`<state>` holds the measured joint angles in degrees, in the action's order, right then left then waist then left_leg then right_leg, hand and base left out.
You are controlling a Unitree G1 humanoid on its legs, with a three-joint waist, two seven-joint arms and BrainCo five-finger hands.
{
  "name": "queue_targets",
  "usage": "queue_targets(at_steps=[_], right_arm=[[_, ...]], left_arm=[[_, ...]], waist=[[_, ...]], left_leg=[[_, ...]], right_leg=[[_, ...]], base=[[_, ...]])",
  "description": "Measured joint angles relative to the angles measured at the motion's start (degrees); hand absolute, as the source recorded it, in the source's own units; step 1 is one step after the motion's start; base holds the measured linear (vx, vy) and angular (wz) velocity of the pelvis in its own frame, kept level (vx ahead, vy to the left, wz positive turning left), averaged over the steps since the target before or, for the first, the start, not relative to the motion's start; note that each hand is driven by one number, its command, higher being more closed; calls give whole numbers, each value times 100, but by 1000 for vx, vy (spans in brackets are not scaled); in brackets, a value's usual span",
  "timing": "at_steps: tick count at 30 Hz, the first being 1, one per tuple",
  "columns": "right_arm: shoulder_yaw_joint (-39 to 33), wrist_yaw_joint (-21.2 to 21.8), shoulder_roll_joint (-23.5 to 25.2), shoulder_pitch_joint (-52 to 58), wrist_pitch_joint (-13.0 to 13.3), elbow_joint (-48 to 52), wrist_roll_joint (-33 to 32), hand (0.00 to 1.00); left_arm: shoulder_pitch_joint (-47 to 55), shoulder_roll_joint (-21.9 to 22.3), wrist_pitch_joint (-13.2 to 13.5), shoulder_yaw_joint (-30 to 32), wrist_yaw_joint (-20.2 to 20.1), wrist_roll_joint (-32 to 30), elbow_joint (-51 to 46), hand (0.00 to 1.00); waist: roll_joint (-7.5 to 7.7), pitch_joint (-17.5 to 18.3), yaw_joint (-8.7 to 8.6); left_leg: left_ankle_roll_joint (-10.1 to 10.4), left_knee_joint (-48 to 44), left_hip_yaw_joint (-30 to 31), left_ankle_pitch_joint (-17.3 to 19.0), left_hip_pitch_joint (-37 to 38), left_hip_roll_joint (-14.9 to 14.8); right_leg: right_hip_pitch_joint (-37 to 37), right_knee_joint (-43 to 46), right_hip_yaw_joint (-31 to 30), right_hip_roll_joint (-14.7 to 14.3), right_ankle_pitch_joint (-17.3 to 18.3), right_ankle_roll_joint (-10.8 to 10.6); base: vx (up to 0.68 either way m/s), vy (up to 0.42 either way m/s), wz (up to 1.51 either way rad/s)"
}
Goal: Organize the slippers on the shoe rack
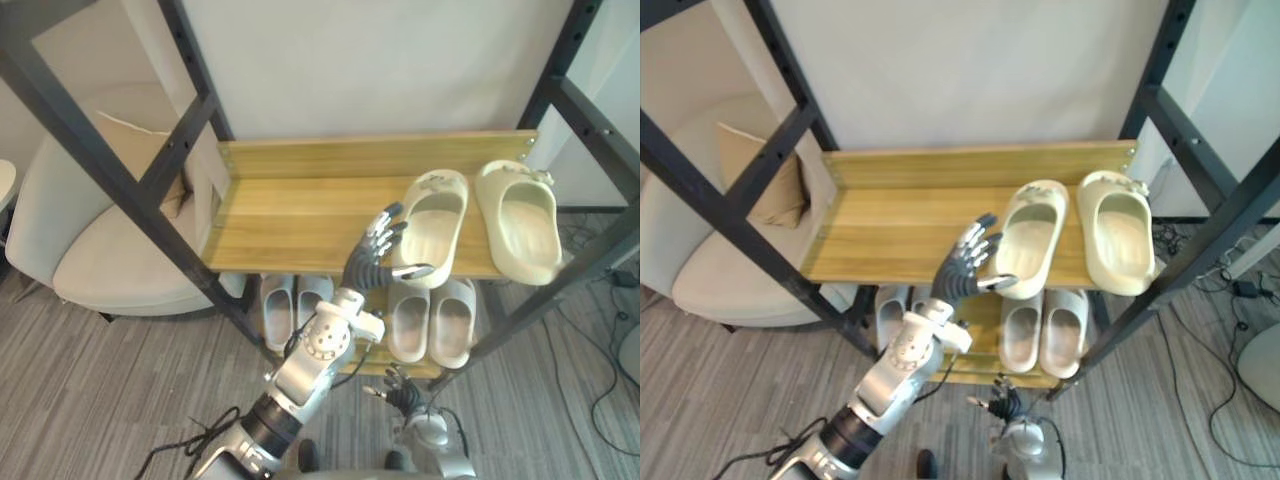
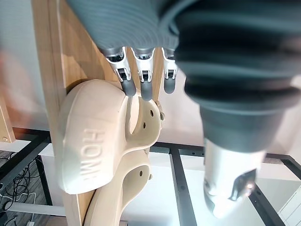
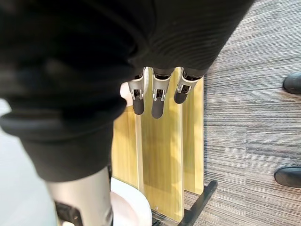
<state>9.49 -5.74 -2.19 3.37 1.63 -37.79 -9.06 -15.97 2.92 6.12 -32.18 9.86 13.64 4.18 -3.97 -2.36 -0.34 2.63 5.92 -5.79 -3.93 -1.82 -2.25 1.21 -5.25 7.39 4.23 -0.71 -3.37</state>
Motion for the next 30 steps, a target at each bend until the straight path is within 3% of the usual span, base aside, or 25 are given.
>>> queue_targets(at_steps=[20,30], right_arm=[[1,-153,111,-111,2,-190,0,0],[15,-183,207,-139,3,-221,-15,0]], left_arm=[[44,-8,20,253,21,129,132,0],[-409,-5,-29,-234,135,235,577,0]], waist=[[145,-50,-18],[274,-76,-93]], left_leg=[[101,1,19,12,9,-130],[100,2,-7,12,9,-122]], right_leg=[[15,-25,40,-127,-13,25],[-7,-26,6,-122,-20,34]], base=[[-2,-1,0],[-1,-1,-2]])
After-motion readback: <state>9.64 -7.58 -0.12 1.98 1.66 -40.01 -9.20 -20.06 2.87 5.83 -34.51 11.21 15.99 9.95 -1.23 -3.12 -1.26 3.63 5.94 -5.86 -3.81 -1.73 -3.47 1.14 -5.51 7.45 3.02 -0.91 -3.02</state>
